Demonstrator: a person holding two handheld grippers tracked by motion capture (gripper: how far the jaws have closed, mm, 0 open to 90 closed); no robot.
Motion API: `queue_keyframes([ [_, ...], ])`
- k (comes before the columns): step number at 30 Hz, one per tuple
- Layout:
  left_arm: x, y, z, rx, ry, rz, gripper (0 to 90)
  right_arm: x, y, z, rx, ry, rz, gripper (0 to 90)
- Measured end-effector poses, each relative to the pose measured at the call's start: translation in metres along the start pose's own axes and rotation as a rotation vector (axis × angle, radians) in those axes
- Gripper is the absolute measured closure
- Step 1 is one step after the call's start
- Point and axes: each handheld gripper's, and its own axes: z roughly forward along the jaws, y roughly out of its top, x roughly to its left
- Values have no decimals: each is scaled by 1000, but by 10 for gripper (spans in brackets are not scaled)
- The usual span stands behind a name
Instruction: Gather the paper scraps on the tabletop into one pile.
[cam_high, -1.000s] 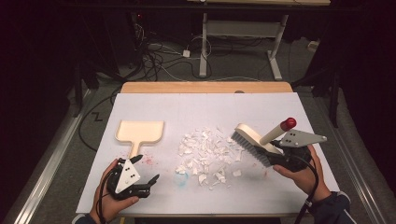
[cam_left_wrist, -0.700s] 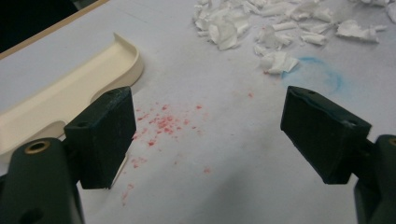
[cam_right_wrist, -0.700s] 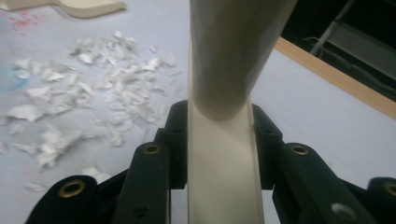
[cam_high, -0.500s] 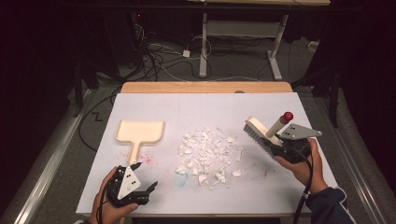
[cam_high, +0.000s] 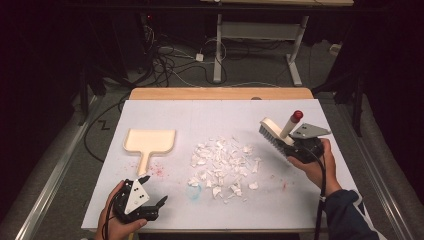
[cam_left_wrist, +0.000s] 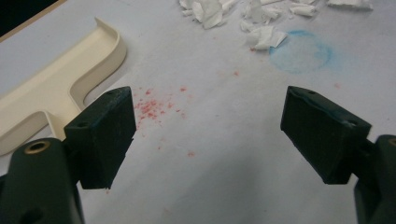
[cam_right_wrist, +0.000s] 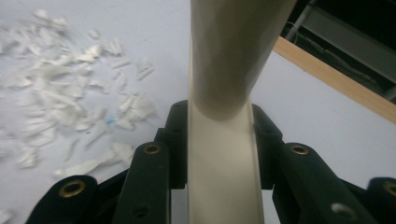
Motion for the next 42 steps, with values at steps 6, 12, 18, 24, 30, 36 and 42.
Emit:
queue_keyframes([
  [6, -3, 1, 3, 13, -10, 21, 173, -2, 15, 33, 52, -53, -56, 684],
  [12, -3, 0, 3, 16, -14, 16, 173, 7, 27, 70, 103, -124, -116, 685],
  [18, -4, -1, 4, 30, -26, 26, 173, 24, 37, 93, 95, -120, -149, 685],
  [24, -3, -1, 4, 32, -31, 24, 173, 53, 38, 104, 119, -107, -266, 683],
  [30, -4, -1, 4, 33, -34, 31, 173, 75, 35, 89, 51, 32, -324, 682],
  [36, -4, 0, 5, 37, -38, 33, 173, 95, 23, 59, 9, 168, -413, 680],
  [42, -6, 1, 4, 37, -37, 37, 173, 107, 13, 23, -11, 265, -464, 682],
])
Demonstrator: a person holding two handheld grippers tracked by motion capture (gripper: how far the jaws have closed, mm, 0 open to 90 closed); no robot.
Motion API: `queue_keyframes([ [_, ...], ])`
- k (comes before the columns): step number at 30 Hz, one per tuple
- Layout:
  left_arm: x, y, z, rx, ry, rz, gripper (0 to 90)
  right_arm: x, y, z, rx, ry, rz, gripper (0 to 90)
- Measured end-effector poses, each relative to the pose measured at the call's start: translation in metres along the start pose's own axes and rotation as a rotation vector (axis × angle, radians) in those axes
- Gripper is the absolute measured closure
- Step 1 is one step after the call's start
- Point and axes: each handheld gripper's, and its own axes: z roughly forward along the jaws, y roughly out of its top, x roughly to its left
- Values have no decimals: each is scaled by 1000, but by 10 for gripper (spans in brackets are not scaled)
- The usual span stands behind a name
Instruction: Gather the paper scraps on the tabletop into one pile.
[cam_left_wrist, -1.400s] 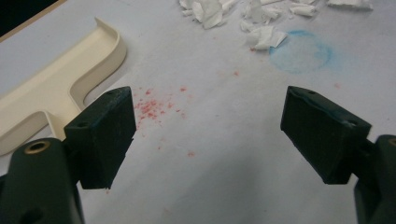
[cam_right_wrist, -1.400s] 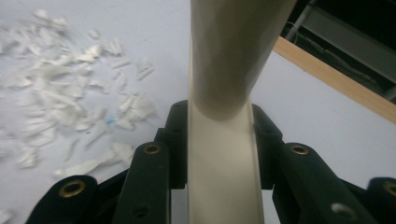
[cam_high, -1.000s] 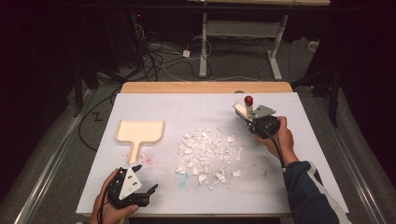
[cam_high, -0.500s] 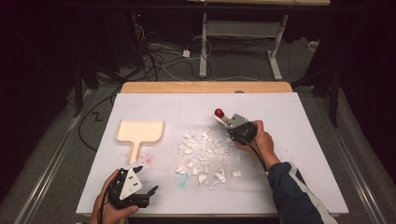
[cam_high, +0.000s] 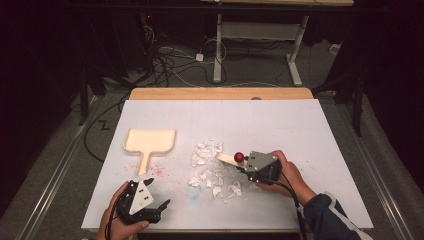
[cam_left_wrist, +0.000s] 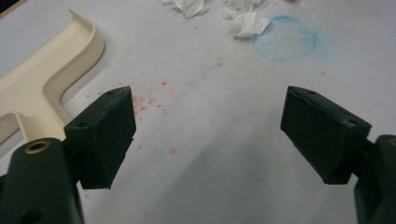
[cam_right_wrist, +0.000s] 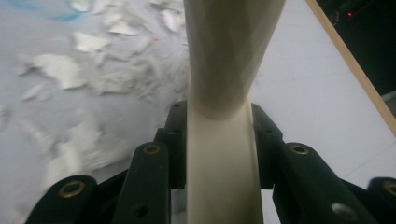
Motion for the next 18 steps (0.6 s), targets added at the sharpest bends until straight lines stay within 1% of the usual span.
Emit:
queue_keyframes([
  [1, 0, 0, 0, 0, 0, -1, 173, 2, 0, -4, -7, -1, -12, 684],
  [2, 0, 0, 0, 0, -2, -1, 173, 2, 1, -10, -21, 3, -2, 684],
  [3, 0, 1, 0, 1, -2, 0, 173, 2, 1, -10, -21, 3, -2, 684],
  [4, -1, 1, 1, 2, -1, 2, 173, -2, 4, -16, -47, 0, 10, 684],
  [6, -1, 1, 1, 0, -3, 3, 173, -4, 5, -19, -51, 0, 17, 684],
  [10, 0, 1, 1, -1, -5, -3, 173, -20, 10, -25, -68, -29, 44, 684],
  [12, 0, 1, 1, -2, -7, -4, 173, -30, 12, -25, -70, -50, 60, 684],
  [14, 0, 1, 1, -4, -8, -6, 173, -41, 14, -20, -86, -66, 91, 684],
  [18, 1, 1, 1, -11, -11, -13, 173, -58, 23, -2, -79, -115, 128, 684],
])
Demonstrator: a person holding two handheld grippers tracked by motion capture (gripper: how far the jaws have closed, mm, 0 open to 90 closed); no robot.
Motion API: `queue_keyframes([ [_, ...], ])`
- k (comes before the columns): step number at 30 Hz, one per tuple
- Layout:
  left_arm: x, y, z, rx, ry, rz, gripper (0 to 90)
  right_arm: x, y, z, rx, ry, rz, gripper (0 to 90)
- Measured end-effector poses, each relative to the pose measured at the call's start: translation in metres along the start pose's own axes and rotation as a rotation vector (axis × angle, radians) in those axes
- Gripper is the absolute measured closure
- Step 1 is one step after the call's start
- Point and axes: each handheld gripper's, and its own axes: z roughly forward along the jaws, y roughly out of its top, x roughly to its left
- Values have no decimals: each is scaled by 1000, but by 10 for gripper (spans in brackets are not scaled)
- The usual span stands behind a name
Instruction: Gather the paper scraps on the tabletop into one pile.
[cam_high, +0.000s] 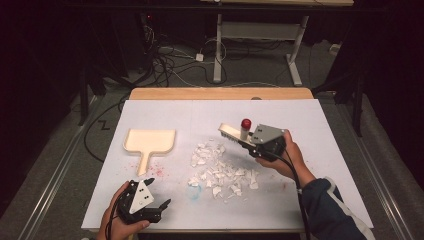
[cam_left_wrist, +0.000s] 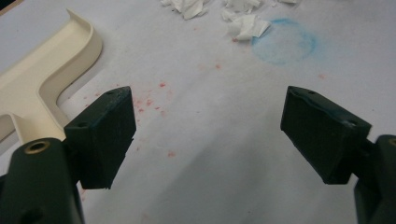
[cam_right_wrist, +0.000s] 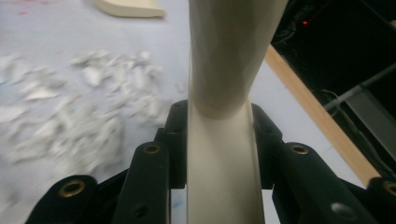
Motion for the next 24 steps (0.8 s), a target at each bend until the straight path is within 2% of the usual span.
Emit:
queue_keyframes([
  [2, 2, 1, -1, -12, 1, 2, 173, -8, 9, 18, 14, -6, 1, 684],
  [4, 2, 1, -1, -13, -2, -10, 173, -12, 18, 35, 33, -41, -9, 684],
  [6, 2, 1, -2, -20, -6, -14, 173, -14, 26, 52, 42, -43, -25, 684],
  [10, 4, -1, -3, -26, -9, -18, 173, -10, 38, 84, 63, -66, -82, 684],
  [11, 4, -2, -4, -28, -12, -21, 173, -8, 40, 91, 71, -62, -80, 684],
  [15, 5, -4, -5, -29, -19, -24, 173, 2, 44, 114, 81, -18, -79, 684],
  [17, 5, -5, -5, -28, -17, -27, 173, 10, 44, 120, 79, 34, -85, 684],
  [19, 6, -6, -6, -28, -18, -33, 173, 20, 44, 124, 67, 89, -68, 683],
  [22, 6, -6, -5, -25, -20, -37, 173, 40, 44, 122, 63, 142, -148, 680],
  [24, 6, -5, -5, -25, -18, -34, 173, 44, 41, 114, 44, 195, -167, 680],
])
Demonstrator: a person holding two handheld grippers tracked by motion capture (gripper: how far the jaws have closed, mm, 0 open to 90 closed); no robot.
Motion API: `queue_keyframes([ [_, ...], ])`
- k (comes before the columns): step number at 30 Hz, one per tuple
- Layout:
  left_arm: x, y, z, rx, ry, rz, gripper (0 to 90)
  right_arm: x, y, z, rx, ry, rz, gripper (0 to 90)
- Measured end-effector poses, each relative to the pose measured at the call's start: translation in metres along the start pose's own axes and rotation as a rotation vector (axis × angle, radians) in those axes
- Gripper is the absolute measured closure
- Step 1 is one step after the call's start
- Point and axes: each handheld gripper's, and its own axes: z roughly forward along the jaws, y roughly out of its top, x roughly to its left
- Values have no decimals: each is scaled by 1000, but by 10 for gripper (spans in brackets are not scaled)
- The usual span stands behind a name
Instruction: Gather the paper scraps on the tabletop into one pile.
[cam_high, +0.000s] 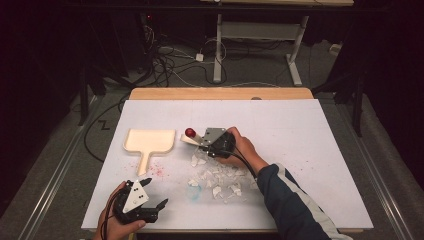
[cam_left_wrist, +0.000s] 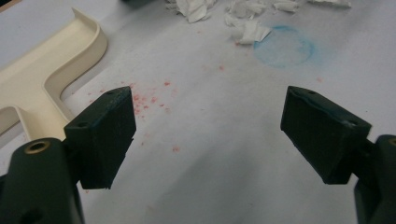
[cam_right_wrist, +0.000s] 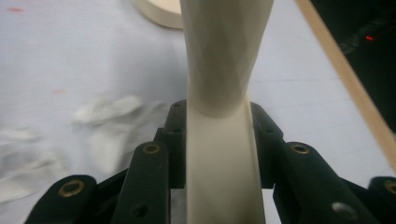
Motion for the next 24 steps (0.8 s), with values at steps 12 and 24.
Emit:
queue_keyframes([
  [12, -3, 2, 5, 21, -3, 11, 173, 31, -36, -62, -88, 150, -99, 678],
  [24, -5, 4, 6, 26, -5, 18, 173, 28, -49, -106, -140, 51, -83, 684],
])
